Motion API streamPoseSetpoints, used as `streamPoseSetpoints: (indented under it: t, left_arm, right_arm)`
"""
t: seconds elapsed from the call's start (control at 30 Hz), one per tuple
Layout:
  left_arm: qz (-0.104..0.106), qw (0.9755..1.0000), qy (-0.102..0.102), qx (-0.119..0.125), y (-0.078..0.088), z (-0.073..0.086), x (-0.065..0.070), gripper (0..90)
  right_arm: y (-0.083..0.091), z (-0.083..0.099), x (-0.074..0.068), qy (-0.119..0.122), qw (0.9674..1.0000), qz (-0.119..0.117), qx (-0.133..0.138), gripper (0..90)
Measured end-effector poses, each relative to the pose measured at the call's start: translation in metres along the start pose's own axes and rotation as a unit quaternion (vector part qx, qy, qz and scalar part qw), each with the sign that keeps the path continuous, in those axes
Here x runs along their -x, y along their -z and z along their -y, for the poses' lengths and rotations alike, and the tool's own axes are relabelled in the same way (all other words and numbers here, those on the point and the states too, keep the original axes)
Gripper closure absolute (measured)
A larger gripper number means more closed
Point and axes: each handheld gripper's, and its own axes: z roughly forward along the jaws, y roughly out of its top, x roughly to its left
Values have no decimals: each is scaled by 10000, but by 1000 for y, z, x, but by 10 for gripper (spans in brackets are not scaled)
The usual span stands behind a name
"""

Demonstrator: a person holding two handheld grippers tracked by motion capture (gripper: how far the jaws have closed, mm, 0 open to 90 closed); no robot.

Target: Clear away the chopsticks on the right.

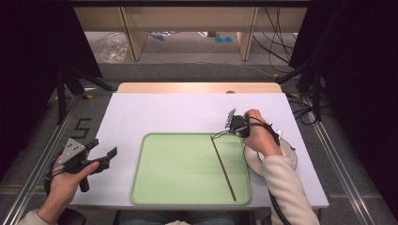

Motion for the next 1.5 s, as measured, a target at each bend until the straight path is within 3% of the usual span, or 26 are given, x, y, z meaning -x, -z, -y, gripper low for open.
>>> streamPoseSetpoints:
  t: [0.3,0.33,0.37,0.4,0.5,0.57,0.63,0.67,0.83,0.87,0.9,0.93,0.97,1.0,1.03,1.07,1.1,1.13,1.17,1.2,1.3,1.33,1.37,1.4,1.47,1.5]
  left_arm:
    - [-4,10000,3,-5,0,0,0,181]
    - [-7,10000,1,-2,0,0,0,181]
    - [-7,10000,1,-2,0,0,0,181]
    - [-5,10000,5,-7,0,0,0,181]
    - [-8,10000,9,-4,0,0,-1,182]
    - [-9,10000,11,1,0,0,0,181]
    - [-12,10000,8,-1,0,0,0,181]
    - [-7,10000,7,-6,0,0,0,181]
    - [-9,10000,1,-14,0,0,0,181]
    - [-8,10000,-1,-15,0,0,0,181]
    - [-8,10000,-1,-15,0,0,0,181]
    - [-8,10000,0,-11,0,0,0,181]
    - [-8,10000,3,-12,0,0,0,181]
    - [-12,10000,3,-8,0,0,-1,181]
    - [-10,10000,1,-7,0,0,-1,181]
    - [-13,10000,0,-8,0,0,-1,181]
    - [-16,10000,4,-4,0,0,0,181]
    - [-11,10000,5,-4,0,0,0,181]
    - [-13,10000,3,-5,0,0,0,181]
    - [-15,10000,4,-8,0,0,-1,181]
    - [-20,10000,4,-9,0,0,-1,181]
    - [-30,10000,23,-2,0,0,-1,181]
    - [-30,10000,23,-2,0,0,-1,181]
    - [-28,10000,21,-4,0,0,-1,181]
    - [-28,10000,16,-10,0,0,-1,181]
    - [-28,10000,23,-5,0,0,-1,181]
  right_arm:
    - [15,-4,3,-164,9983,350,430,876]
    - [21,-5,5,-253,9960,559,646,876]
    - [21,-5,5,-253,9960,559,646,876]
    - [27,-6,6,-413,9927,734,867,877]
    - [32,-6,7,-597,9893,808,1057,877]
    - [38,-5,10,-850,9828,920,1355,877]
    - [40,-5,11,-961,9809,910,1423,877]
    - [44,-3,12,-1188,9757,884,1617,877]
    - [48,-1,16,-1505,9690,815,1784,877]
    - [50,1,17,-1612,9635,889,1945,877]
    - [50,1,17,-1612,9635,889,1945,877]
    - [52,2,19,-1724,9576,925,2115,877]
    - [52,2,19,-1724,9576,925,2115,877]
    - [56,3,20,-1863,9519,949,2241,877]
    - [56,3,20,-1863,9519,949,2241,877]
    - [59,3,21,-2003,9451,1013,2377,877]
    - [59,3,21,-2003,9451,1013,2377,877]
    - [63,4,22,-2133,9373,1055,2548,877]
    - [63,4,22,-2133,9373,1055,2548,877]
    - [65,5,23,-2236,9311,974,2713,877]
    - [67,6,24,-2365,9270,892,2771,877]
    - [69,6,24,-2503,9220,838,2832,877]
    - [69,6,24,-2503,9220,838,2832,877]
    - [70,6,24,-2569,9157,890,2961,877]
    - [71,6,24,-2590,9153,833,2970,877]
    - [72,6,24,-2631,9110,851,3061,877]
